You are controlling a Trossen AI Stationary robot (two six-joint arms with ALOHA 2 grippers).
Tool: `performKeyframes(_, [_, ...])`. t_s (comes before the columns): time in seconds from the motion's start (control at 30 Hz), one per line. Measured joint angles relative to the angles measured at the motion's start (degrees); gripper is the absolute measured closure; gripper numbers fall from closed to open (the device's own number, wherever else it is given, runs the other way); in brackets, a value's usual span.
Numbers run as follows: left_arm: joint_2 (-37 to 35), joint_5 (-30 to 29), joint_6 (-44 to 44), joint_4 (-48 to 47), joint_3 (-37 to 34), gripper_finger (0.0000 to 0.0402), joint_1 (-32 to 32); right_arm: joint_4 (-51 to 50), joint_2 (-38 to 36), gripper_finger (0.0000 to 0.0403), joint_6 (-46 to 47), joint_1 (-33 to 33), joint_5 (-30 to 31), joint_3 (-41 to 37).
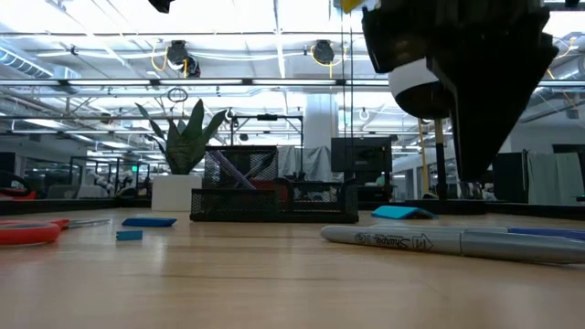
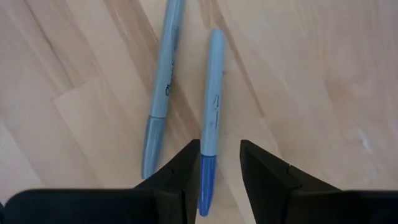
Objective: Pick and place office supplies into organizer
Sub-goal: Put the blue marker into the black desk organizer
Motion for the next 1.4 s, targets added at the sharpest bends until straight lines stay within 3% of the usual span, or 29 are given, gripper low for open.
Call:
performKeyframes(0.57, [0.0,-0.1,0.0,0.0,0.0,0.0284,0.0,8.1,0.0,0.03,2.3,0.1,-3.1,-6.4])
performKeyframes(0.77, [0.0,-0.1,-0.1,0.0,0.0,0.0284,0.0,10.9,5.2,0.0301,0.7,0.1,-5.8,-6.4])
performKeyframes(0.87, [0.0,-0.1,-0.1,0.0,0.0,0.0284,0.0,7.8,8.2,0.03,0.1,-0.4,-8.0,-6.5])
performKeyframes(1.4, [0.0,-0.1,-1.1,0.1,0.0,0.0284,0.0,6.4,5.1,0.03,-1.7,-1.2,-4.3,-6.7])
